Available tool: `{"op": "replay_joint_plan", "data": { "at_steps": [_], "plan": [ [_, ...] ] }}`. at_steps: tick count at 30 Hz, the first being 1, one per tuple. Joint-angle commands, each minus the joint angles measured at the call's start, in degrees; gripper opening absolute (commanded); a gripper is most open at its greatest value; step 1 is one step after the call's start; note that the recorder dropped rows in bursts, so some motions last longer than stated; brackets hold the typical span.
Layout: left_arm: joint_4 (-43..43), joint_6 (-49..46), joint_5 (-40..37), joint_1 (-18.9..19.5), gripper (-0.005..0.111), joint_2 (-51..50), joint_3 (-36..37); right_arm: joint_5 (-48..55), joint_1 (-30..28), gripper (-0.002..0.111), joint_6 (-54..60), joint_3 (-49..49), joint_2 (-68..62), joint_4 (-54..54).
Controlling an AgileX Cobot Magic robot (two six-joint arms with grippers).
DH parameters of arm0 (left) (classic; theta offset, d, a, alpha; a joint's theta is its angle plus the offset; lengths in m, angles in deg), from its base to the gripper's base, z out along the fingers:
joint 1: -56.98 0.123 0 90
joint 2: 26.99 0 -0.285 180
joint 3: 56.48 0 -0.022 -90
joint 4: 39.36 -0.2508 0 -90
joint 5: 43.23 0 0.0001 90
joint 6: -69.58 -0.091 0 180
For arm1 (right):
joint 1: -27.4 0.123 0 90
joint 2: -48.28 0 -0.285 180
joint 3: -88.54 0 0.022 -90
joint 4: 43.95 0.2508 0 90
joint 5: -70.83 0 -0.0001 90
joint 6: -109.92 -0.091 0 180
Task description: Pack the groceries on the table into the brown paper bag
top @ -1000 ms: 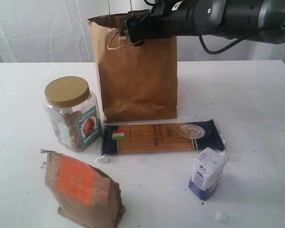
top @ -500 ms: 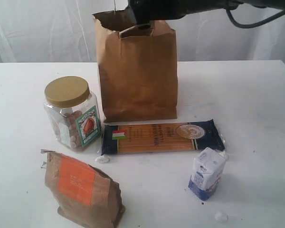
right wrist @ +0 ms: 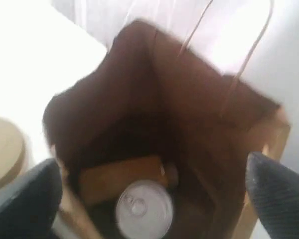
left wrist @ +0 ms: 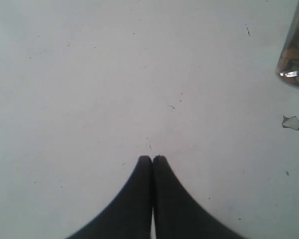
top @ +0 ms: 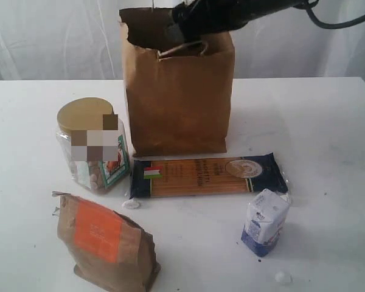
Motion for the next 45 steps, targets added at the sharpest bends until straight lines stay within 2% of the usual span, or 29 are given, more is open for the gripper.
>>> {"op": "replay_joint_plan", "data": {
  "at_steps": [1,9,11,12,13,16,18,25,33,37,45],
  "plan": [
    [-0.4,0.2,0.0,-0.4,0.0,0.3,0.2,-15.1,-0.1,0.093,-2.7,-0.2,0.3,2.4],
    [-0.4,0.2,0.0,-0.4,0.0,0.3,0.2,-24.1,-0.1,0.092,-4.5,-0.2,0.2,4.4],
    [-0.4,0.2,0.0,-0.4,0.0,0.3,0.2,-24.5,-0.1,0.085,-5.9,-0.2,0.7,4.9],
    [-0.4,0.2,0.0,-0.4,0.0,0.3,0.2,-23.7,-0.1,0.074,-5.9,-0.2,1.2,4.9],
    [-0.4,0.2,0.0,-0.4,0.0,0.3,0.2,-22.8,-0.1,0.068,-5.9,-0.2,1.3,4.9],
    [-0.4,0.2,0.0,-0.4,0.0,0.3,0.2,-18.8,-1.0,0.02,-5.3,-0.2,2.4,4.5],
    [-0.4,0.2,0.0,-0.4,0.0,0.3,0.2,-17.0,-1.4,0.0,-5.3,-0.2,2.8,4.5],
    [-0.4,0.2,0.0,-0.4,0.0,0.3,0.2,-11.0,-5.7,0.0,-5.6,-0.1,4.9,-2.4],
    [-0.4,0.2,0.0,-0.4,0.0,0.3,0.2,-8.0,-20.9,0.0,-23.7,6.4,8.3,-2.4],
    [-0.4,0.2,0.0,-0.4,0.0,0.3,0.2,-8.1,-26.1,0.0,-25.2,13.9,10.7,-3.2],
    [-0.4,0.2,0.0,-0.4,0.0,0.3,0.2,-16.5,-27.0,0.0,-25.2,27.8,14.6,-5.1]
  ]
}}
